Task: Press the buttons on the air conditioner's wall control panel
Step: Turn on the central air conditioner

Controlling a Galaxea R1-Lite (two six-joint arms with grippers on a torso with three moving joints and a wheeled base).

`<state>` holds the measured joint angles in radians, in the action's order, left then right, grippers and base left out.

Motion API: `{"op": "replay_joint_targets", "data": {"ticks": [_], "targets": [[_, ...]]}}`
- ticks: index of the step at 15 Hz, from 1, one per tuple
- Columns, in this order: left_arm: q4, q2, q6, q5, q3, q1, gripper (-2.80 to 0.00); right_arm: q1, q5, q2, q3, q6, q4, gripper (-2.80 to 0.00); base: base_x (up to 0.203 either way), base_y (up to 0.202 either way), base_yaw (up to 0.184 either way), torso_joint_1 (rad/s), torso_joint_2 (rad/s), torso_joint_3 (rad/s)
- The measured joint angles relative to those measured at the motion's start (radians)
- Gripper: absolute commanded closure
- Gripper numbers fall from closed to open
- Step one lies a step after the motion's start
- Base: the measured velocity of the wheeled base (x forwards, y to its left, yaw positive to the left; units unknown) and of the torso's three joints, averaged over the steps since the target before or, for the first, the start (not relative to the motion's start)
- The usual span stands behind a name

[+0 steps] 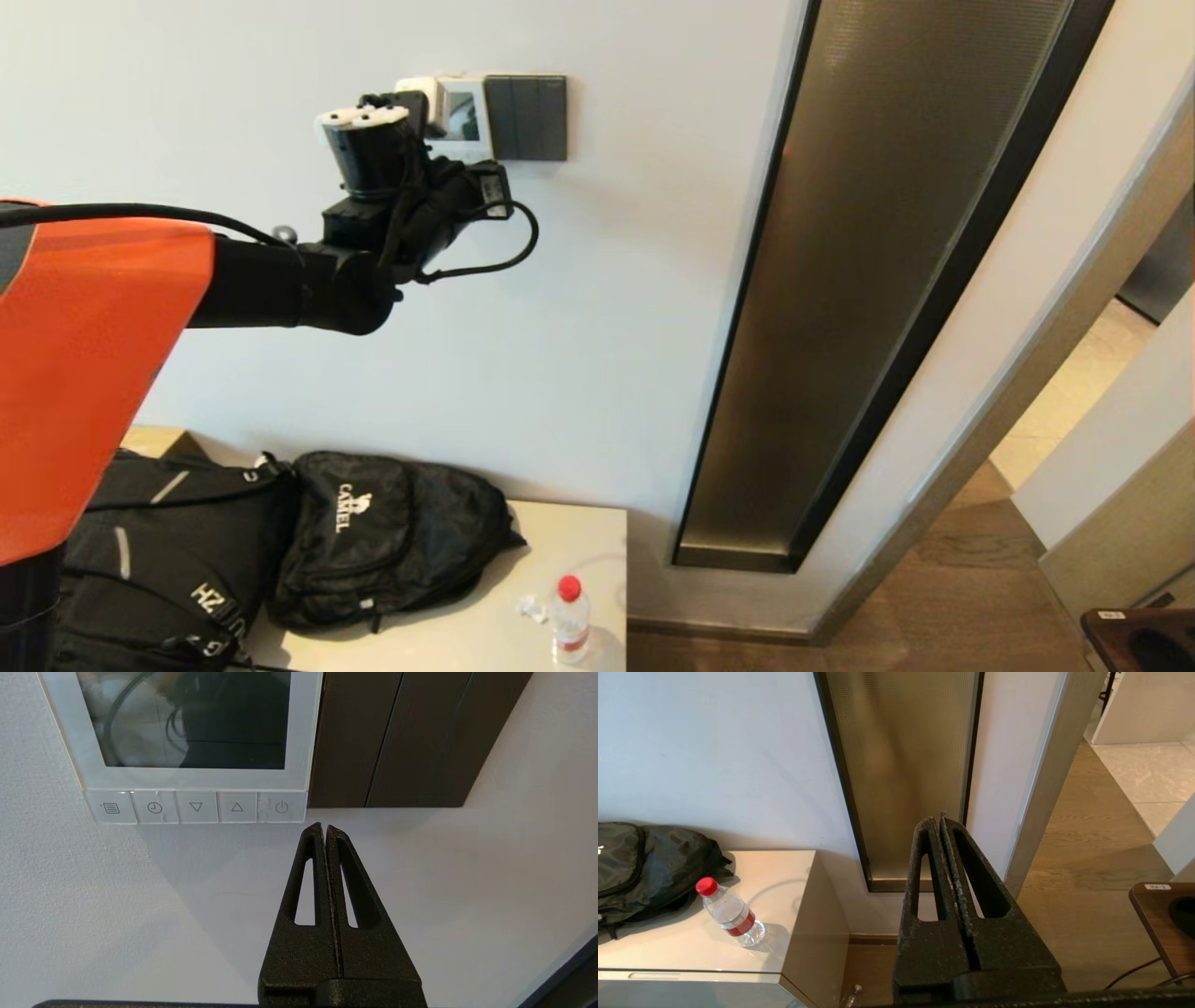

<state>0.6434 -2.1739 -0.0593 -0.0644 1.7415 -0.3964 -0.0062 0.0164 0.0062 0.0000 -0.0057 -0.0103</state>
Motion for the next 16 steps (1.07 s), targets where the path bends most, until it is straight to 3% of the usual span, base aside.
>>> {"op": "replay_joint_targets", "data": {"ticks": [16], "targets": [[-0.052,-0.049,-0.004,-0.008,0.107,0.053,0.0,0.0,0.0,0.0,0.0,0.0,0.0,0.0,0.0,0.0,0.0,0.0,0.0,0.0]]}}
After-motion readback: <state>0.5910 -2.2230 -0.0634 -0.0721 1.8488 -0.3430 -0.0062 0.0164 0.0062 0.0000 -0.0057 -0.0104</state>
